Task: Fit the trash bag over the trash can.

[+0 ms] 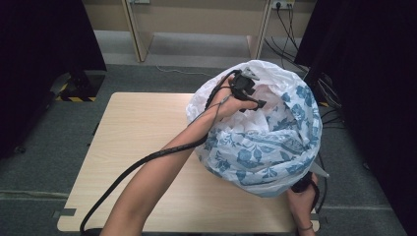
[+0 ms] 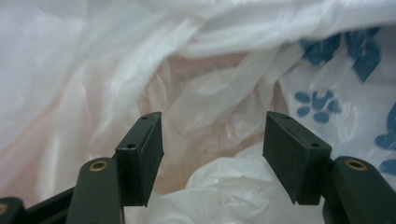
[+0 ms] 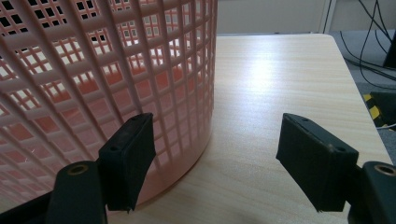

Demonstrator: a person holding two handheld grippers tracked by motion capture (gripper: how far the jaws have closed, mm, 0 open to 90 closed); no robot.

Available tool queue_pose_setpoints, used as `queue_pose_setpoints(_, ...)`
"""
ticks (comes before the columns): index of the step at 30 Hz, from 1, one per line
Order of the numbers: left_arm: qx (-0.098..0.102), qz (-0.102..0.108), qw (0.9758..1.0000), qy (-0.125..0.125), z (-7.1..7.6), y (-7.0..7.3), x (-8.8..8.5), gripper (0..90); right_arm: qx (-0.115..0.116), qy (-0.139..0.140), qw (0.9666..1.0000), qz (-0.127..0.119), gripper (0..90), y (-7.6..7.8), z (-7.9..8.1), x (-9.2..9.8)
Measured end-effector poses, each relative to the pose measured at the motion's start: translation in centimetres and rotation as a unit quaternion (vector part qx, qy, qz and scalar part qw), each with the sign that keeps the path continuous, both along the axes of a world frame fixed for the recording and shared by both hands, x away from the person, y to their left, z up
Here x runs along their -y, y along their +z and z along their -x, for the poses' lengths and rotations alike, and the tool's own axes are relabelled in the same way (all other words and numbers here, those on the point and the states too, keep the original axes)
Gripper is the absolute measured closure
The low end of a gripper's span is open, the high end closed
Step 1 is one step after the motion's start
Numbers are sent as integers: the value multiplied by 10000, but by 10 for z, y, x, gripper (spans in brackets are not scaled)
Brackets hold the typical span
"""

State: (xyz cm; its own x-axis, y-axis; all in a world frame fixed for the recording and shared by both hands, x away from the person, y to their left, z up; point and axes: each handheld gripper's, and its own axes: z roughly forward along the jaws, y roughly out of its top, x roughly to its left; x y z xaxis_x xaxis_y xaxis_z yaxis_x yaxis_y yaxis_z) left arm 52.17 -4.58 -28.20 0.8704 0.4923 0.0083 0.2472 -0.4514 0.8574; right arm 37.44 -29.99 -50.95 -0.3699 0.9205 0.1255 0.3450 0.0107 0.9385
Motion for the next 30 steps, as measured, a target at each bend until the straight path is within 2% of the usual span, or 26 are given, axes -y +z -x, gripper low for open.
queue_pose_setpoints(5,83,29,10000,-38,2,9,2,375,-2,-4,10000,2,278,0,0,0)
queue_pose_setpoints(10,85,4,9997,-250,9,14,15,375,-11,-1,10000,-3,278,0,0,0)
queue_pose_setpoints(15,107,-242,9984,-500,16,13,32,375,-21,2,10000,-17,278,0,0,0)
queue_pose_setpoints(27,103,-356,9954,-884,26,9,60,378,-25,2,10000,-25,278,0,0,0)
queue_pose_setpoints(30,90,-444,9934,-1052,29,3,66,379,-25,1,10000,-25,278,0,0,0)
